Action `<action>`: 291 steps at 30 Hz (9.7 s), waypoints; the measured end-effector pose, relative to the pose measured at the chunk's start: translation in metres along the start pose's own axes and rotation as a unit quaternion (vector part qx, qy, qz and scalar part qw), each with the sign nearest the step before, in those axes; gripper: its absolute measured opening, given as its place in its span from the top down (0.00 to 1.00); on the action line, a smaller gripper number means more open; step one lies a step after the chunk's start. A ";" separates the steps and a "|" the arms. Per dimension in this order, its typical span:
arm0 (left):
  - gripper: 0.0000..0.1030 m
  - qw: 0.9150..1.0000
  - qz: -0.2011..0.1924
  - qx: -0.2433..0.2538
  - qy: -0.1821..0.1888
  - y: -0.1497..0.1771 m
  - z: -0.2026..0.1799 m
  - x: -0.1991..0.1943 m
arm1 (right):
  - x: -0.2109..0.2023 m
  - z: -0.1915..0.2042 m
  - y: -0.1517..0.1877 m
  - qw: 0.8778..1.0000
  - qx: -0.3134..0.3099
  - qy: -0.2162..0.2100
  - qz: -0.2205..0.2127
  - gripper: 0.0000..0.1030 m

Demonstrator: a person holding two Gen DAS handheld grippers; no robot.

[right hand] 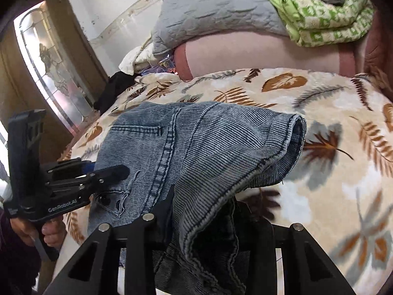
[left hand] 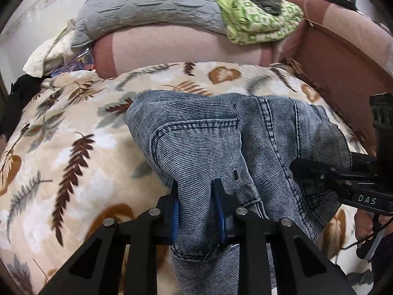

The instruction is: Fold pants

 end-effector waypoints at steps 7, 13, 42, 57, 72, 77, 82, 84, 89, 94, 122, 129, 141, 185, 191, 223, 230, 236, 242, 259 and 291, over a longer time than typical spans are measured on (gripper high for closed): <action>0.76 1.000 0.019 -0.015 -0.018 -0.024 0.033 0.039 | 0.049 -0.008 -0.033 1.000 0.022 -0.001 0.015 0.64; 0.76 0.999 0.032 -0.016 -0.029 -0.035 0.047 0.069 | 0.081 -0.023 -0.038 0.998 0.058 0.007 0.034 0.64; 0.66 0.999 0.015 -0.027 -0.042 -0.084 0.054 0.071 | 0.051 -0.039 -0.084 0.995 0.095 -0.011 -0.006 0.76; 0.66 0.992 0.092 -0.061 -0.056 -0.075 0.070 0.122 | 0.092 -0.057 -0.076 0.989 0.140 0.010 0.040 0.86; 0.65 0.996 0.065 0.031 -0.047 0.030 0.034 0.036 | 0.050 0.009 0.005 0.997 0.002 -0.038 0.072 0.84; 0.63 0.997 0.068 0.007 -0.032 0.048 0.047 0.043 | 0.060 0.006 0.020 0.996 0.006 -0.025 0.082 0.84; 0.56 0.997 0.062 0.014 -0.042 0.054 0.045 0.050 | 0.061 -0.009 0.027 0.997 0.028 -0.040 0.066 0.84; 0.53 0.998 0.061 -0.002 -0.033 0.055 0.051 0.051 | 0.061 -0.010 0.031 0.997 0.024 -0.044 0.055 0.84; 0.46 0.996 0.056 -0.047 -0.052 0.052 0.056 0.041 | 0.047 0.004 0.025 0.998 0.019 -0.006 0.062 0.80; 0.42 0.995 0.005 -0.049 -0.090 0.049 0.035 -0.015 | -0.009 0.036 0.018 1.000 -0.004 0.020 0.020 0.72; 0.11 0.959 -0.188 -0.076 -0.197 0.095 -0.065 -0.272 | -0.236 0.168 0.089 0.974 -0.011 0.135 -0.181 0.34; 0.11 0.954 -0.212 -0.068 -0.201 0.104 -0.072 -0.300 | -0.263 0.191 0.096 0.967 -0.019 0.143 -0.208 0.31; 0.05 0.943 -0.229 -0.082 -0.229 0.106 -0.064 -0.314 | -0.259 0.203 0.091 0.968 -0.029 0.142 -0.203 0.29; 0.05 0.955 -0.186 -0.095 -0.210 0.094 -0.028 -0.262 | -0.187 0.193 0.057 0.969 -0.043 0.177 -0.166 0.29; 0.05 0.956 -0.190 -0.090 -0.202 0.093 -0.027 -0.262 | -0.182 0.191 0.056 0.970 -0.041 0.177 -0.161 0.29; 0.05 0.964 -0.201 -0.077 -0.158 0.092 -0.034 -0.272 | -0.186 0.198 0.057 0.965 -0.052 0.188 -0.174 0.29; 0.05 0.966 -0.195 -0.077 -0.150 0.091 -0.033 -0.270 | -0.187 0.200 0.057 0.965 -0.056 0.187 -0.175 0.29; 0.05 0.969 -0.189 -0.074 -0.140 0.089 -0.033 -0.265 | -0.183 0.196 0.056 0.965 -0.055 0.190 -0.170 0.29; 0.05 0.972 -0.183 -0.065 -0.133 0.082 -0.033 -0.257 | -0.185 0.190 0.056 0.963 -0.049 0.201 -0.171 0.29; 0.05 0.979 -0.165 -0.047 -0.111 0.058 -0.045 -0.228 | -0.201 0.156 0.047 0.955 -0.019 0.234 -0.182 0.29; 0.05 0.973 -0.134 -0.089 -0.165 0.077 0.000 -0.223 | -0.174 0.184 0.051 0.965 -0.043 0.203 -0.160 0.29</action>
Point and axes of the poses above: each gripper's, at about its wrist camera, not at the fingertips, and x roughly the way its jaws point, z to its left, y to its underside, the point moved 1 cm from there along x, roughly the way its jaws point, and after that the axes turned 3 degrees about z, right-handed, at the moved point
